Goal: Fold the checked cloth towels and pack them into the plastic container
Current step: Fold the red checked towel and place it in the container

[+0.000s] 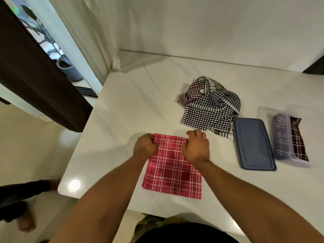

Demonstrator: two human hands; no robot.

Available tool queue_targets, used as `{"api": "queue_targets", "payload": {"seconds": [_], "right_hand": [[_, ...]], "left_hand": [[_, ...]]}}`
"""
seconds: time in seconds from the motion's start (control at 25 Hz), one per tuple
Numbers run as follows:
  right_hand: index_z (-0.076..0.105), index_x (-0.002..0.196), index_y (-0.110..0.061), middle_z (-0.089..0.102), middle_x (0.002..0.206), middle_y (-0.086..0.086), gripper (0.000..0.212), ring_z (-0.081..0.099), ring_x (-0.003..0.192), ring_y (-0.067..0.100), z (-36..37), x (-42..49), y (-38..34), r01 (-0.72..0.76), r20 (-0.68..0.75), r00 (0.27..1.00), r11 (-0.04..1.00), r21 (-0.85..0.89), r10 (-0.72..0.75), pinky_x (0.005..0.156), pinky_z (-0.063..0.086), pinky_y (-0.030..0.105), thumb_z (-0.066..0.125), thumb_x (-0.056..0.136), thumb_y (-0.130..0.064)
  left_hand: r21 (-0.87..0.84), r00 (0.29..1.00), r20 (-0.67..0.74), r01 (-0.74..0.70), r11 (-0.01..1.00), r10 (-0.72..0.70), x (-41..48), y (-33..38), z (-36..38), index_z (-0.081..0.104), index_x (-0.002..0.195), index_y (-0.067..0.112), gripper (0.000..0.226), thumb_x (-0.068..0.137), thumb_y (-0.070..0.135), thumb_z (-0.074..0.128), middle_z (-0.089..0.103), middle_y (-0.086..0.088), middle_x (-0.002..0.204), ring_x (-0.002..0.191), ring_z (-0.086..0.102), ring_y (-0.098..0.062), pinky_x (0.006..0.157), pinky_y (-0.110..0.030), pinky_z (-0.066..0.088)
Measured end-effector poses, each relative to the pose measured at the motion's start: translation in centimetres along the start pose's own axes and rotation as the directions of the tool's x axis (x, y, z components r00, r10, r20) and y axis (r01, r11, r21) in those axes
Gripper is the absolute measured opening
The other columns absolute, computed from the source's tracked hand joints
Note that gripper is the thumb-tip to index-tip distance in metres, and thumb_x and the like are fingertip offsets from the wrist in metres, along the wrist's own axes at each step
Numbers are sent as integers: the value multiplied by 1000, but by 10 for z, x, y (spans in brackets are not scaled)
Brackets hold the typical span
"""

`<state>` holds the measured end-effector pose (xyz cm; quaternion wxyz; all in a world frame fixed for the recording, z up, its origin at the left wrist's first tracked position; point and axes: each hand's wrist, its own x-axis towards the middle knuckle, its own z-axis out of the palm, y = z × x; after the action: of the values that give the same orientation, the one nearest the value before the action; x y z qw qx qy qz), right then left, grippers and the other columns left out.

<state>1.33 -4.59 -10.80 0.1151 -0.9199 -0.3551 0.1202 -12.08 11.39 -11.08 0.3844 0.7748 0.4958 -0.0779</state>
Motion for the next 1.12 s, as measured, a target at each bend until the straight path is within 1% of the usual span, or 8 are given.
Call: {"api": "queue_targets", "payload": {"seconds": [0.16,0.4,0.52,0.6,0.68,0.84,1.04,1.12], "right_hand": [[59,124,-20,49,131,3,42,43,121,23,-10,18,42,16,265,964,999,-49,-3,101,45,43,60,87,-38],[61,114,-23,64,108,-3,32,60,97,19,-20,23,59,-13,336,942,999,48,-3,82,54,35,64,87,-41],[67,103,-24,70,101,-4,24,64,87,16,-20,23,70,-80,407,912,996,50,53,79,57,36,67,86,-42],[68,98,-25,70,97,-4,22,63,84,13,-20,20,74,-104,424,904,989,106,50,78,58,36,69,84,-41],[65,98,-24,68,95,-5,23,62,82,11,-21,17,73,-118,425,905,972,204,20,72,55,32,72,82,-39],[65,100,-24,66,91,-7,19,64,83,13,-23,12,63,-118,414,910,948,295,-15,67,51,27,68,89,-39],[69,91,-24,67,87,-8,6,65,81,13,-51,13,63,-66,270,963,959,277,-12,72,58,35,72,86,-25],[70,90,-23,67,85,-8,10,64,77,10,-71,14,67,-49,269,963,958,283,-30,68,58,31,76,83,-20]], "left_hand": [[-18,997,-49,-61,998,60,7,10,-3,63,86,26,15,86,40,69,66,7,78,71,65,-13,65,-28,50],[27,991,-85,-99,995,101,20,12,2,58,70,17,21,89,22,66,62,1,70,68,62,-19,56,-24,42],[99,991,-90,-89,991,98,21,10,3,59,98,17,10,90,12,58,65,-4,96,83,62,-20,70,-32,51],[238,980,-42,-181,954,197,20,10,6,52,129,17,39,90,13,56,63,-6,117,106,60,-25,90,-40,52],[485,942,41,-310,818,333,17,9,7,48,137,18,49,89,21,58,56,-4,128,121,49,-26,100,-42,43],[700,897,186,-407,586,400,10,14,5,57,121,16,31,92,23,52,58,-6,118,113,50,-26,96,-40,39],[610,889,170,-434,663,426,2,37,-6,61,108,13,26,96,32,50,59,-7,106,96,60,-28,77,-39,48],[637,875,173,-449,627,451,0,46,-11,59,106,13,20,96,28,51,63,-8,103,92,62,-28,74,-38,50]]}}
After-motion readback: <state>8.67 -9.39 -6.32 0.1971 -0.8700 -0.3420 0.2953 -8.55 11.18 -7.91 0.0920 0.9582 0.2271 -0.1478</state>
